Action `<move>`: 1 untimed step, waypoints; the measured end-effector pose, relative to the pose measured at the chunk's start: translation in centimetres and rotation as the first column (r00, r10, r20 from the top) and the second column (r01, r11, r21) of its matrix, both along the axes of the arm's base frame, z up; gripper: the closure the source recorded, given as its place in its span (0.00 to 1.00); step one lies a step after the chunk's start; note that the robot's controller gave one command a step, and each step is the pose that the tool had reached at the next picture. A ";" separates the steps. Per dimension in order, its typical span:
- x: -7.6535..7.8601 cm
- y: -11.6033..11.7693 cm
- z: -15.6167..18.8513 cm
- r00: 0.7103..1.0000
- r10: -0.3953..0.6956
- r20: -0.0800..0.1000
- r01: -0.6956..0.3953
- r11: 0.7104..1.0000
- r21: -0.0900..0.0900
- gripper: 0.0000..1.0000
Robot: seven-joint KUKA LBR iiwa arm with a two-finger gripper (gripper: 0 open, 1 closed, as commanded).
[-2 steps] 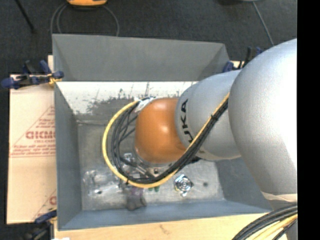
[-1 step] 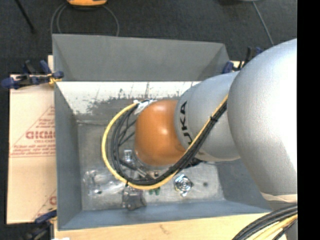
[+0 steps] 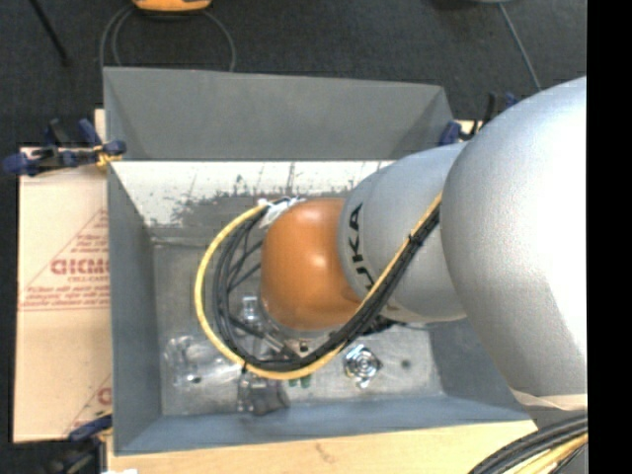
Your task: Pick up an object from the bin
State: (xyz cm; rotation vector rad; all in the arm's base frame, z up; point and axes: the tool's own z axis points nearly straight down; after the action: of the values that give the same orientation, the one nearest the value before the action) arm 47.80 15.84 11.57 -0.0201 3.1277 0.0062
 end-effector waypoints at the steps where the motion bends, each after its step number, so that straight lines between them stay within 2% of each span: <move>1: 0.4 0.0 -0.4 1.000 0.012 0.009 -0.012 1.000 0.008 0.00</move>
Offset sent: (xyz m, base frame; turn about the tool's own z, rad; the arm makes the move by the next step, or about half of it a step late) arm -0.0017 0.0080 -0.0457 -0.0266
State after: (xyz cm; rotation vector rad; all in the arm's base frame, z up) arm 48.18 15.85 11.20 -0.0382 3.1183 0.0182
